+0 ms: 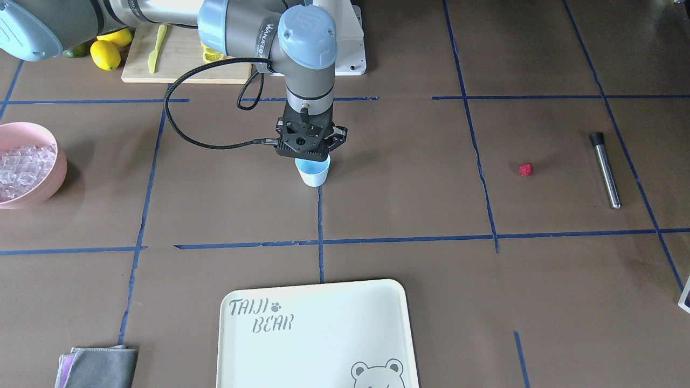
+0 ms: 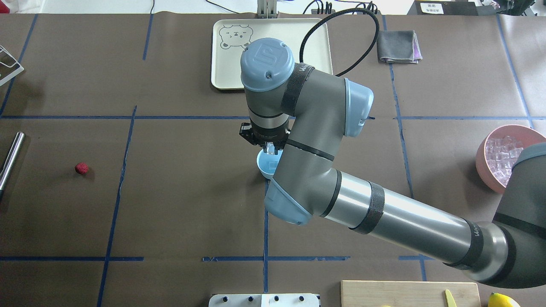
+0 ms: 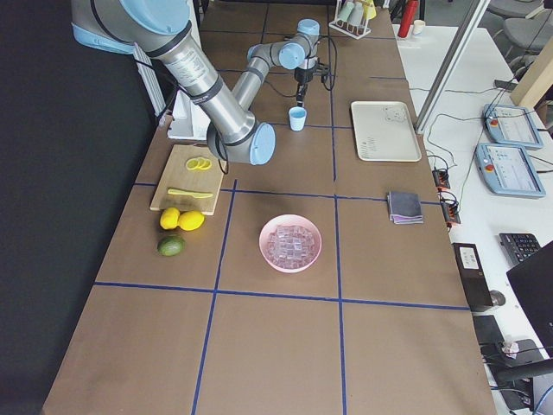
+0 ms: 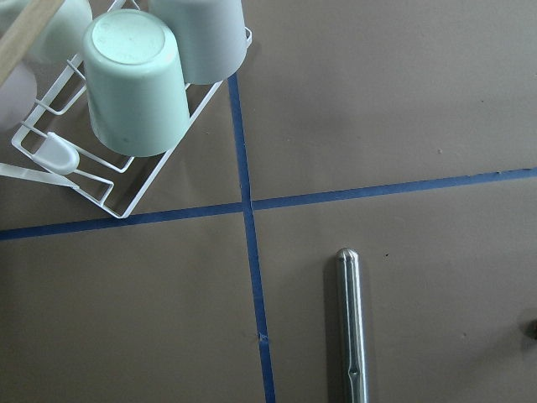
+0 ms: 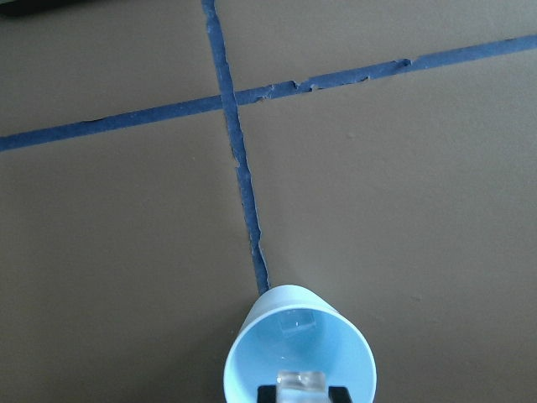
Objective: Mash ice and strawberries in cup
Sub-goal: 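Open the right gripper to drop the ice cube into the cup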
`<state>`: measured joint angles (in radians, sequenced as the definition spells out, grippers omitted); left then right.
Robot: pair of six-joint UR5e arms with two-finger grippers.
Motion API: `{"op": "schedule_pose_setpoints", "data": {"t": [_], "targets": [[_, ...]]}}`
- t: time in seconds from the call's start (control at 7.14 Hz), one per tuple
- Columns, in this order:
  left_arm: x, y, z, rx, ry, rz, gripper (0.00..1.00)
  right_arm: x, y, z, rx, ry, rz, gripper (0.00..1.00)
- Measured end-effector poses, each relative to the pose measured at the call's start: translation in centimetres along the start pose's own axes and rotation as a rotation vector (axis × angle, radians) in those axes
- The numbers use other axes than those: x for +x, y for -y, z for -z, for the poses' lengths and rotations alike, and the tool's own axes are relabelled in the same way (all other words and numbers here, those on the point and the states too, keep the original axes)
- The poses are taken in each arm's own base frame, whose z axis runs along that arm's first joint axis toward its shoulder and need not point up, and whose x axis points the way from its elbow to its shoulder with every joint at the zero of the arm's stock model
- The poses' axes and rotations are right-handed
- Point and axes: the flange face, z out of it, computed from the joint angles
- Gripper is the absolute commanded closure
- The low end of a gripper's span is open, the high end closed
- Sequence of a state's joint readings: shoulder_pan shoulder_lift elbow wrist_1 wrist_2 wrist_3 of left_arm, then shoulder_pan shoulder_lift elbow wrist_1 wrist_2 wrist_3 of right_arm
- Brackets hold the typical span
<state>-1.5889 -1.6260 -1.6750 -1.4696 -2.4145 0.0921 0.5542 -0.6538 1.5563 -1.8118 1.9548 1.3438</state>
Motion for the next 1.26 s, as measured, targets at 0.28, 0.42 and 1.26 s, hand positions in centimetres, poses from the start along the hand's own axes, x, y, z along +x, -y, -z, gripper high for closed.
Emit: {"op": "schedule_pose_setpoints", "data": {"t": [0.28,0.42,1.26], "targets": [[0.02,0.01,-0.04,-0.001,0.0,0.0,0.0,0.05,-0.25,-0.39,-0.004,-0.005,0.002,0.65],[0.04,0.03,-0.04,-0.001,0.0,-0.001,0.0,0.09,-0.34,-0.55,-0.005,-0.007,0.004,0.62],[0.34,0.45,0.15,0.003,0.0,-0.006,0.0,0.01,-0.31,-0.5,0.001,0.015,0.014,0.07]]}}
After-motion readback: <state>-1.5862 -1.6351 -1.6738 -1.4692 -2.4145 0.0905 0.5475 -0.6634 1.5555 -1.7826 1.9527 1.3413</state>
